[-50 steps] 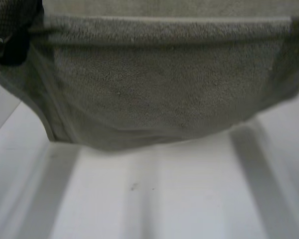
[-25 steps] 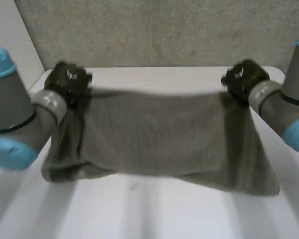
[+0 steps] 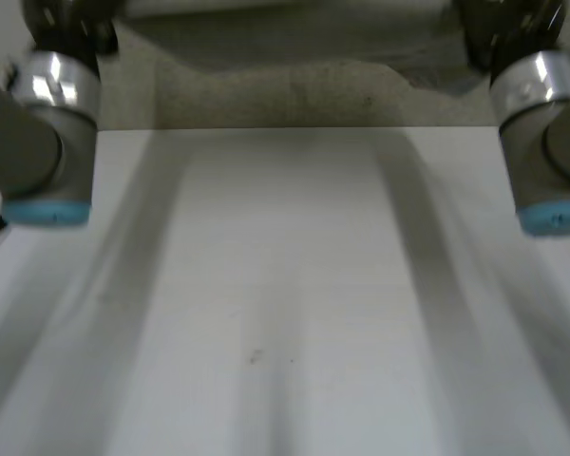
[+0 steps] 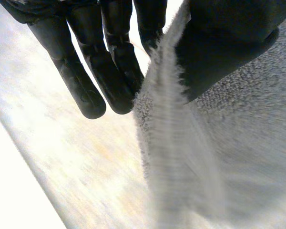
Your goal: Fold the towel.
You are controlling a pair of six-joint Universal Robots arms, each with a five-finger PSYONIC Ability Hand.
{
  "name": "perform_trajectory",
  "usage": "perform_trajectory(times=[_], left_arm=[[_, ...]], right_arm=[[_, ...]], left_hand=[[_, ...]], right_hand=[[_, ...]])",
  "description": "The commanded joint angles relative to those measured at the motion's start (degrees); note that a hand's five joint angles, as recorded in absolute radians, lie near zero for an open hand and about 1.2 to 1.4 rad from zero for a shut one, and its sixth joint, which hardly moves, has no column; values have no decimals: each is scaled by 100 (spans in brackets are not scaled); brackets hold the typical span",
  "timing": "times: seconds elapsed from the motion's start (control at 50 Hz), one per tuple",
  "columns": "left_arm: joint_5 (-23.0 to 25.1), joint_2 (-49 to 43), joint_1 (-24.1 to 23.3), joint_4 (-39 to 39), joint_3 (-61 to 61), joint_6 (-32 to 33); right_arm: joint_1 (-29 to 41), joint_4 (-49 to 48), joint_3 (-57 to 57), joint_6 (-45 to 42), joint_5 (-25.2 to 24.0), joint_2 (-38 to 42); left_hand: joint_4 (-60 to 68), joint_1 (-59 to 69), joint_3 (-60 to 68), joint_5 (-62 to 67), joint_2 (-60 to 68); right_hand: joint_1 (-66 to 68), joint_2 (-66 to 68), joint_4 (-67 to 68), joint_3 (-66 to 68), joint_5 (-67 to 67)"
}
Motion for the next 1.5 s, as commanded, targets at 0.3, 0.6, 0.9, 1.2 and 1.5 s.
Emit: perform_trajectory(times=[0.3,0.6,0.9,1.2,1.5], left_arm=[[568,-544,218,-28,-3279,874],[577,195,605,-37,-3781,1359],[550,133,473,-37,-3799,1333],[542,177,482,-55,-3799,1333],[542,177,491,-55,-3790,1333]], right_arm=[[-66,939,1931,185,-807,1319],[-716,1346,1834,2205,-1026,1283],[-954,1372,1843,2277,-1378,1486],[-1024,1381,1887,1811,-1352,1468],[-1059,1381,1940,1469,-1378,1442]], left_hand=[[1023,1222,1024,1070,1017],[1023,1222,1024,1070,1017],[1023,1222,1024,1070,1017],[1023,1222,1024,1070,1017],[1023,1222,1024,1070,1017]], right_hand=[[2497,1229,1153,1190,1349],[-861,-2129,-2204,-2167,-2009],[-611,-1879,-1954,-1917,-1759],[-172,-1440,-1516,-1478,-1320],[-829,-2097,-2172,-2135,-1976]])
